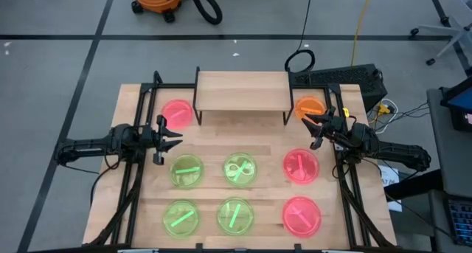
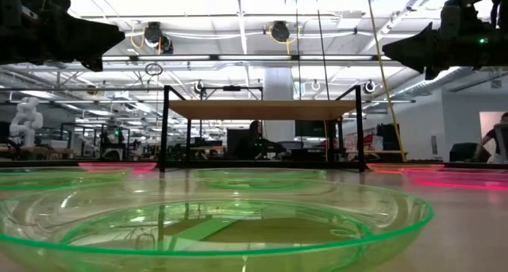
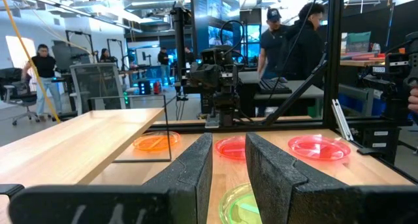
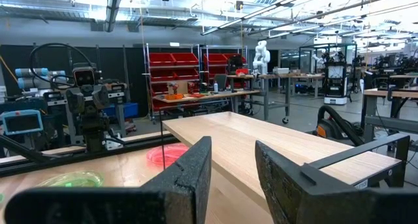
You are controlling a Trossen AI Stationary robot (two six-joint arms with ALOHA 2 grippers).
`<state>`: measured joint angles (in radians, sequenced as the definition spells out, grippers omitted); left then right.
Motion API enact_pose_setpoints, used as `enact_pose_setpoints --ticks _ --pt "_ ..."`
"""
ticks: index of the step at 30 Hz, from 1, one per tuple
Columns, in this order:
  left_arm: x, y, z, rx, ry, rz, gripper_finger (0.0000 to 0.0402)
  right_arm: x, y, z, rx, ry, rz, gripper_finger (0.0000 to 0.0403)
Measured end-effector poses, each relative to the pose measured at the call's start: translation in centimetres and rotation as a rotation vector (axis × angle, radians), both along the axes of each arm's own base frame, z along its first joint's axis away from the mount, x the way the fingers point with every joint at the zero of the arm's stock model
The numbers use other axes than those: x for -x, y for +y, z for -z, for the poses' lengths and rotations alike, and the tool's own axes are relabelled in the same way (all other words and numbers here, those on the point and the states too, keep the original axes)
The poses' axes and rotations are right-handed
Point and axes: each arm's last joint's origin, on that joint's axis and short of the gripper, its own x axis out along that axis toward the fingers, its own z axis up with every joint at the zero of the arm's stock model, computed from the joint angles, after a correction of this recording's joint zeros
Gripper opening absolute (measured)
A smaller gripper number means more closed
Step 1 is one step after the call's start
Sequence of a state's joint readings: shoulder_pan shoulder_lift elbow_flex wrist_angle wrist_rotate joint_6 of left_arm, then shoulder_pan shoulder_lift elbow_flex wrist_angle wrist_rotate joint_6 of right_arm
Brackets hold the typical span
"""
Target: Place and stack plates onto a shelf
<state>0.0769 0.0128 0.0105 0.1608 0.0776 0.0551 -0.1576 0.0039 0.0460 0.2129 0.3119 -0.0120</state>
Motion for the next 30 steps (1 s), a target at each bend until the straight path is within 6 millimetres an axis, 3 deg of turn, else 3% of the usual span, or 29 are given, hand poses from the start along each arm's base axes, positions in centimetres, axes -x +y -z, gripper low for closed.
enact_pose_setpoints --ticks 9,13,25,30 --pt "0.0 0.0 0.0 0.000 0.000 0.000 0.0099 0.4 0.1 -1.5 0.092 -0.125 0.025 0.0105" --pt "0.0 0.0 0.0 0.000 0.000 0.000 0.0099 0.5 -0.1 -1.5 0.079 -0.134 0.077 0.0105" --pt "0.0 0.0 0.0 0.000 0.000 0.000 0.0099 0.4 0.0 -1.4 -0.046 -0.190 0.024 0.0105" --pt "0.0 0.0 0.0 0.000 0.002 0.000 0.0099 -0.1 0.4 -1.3 0.003 -0.143 -0.145 0.0105"
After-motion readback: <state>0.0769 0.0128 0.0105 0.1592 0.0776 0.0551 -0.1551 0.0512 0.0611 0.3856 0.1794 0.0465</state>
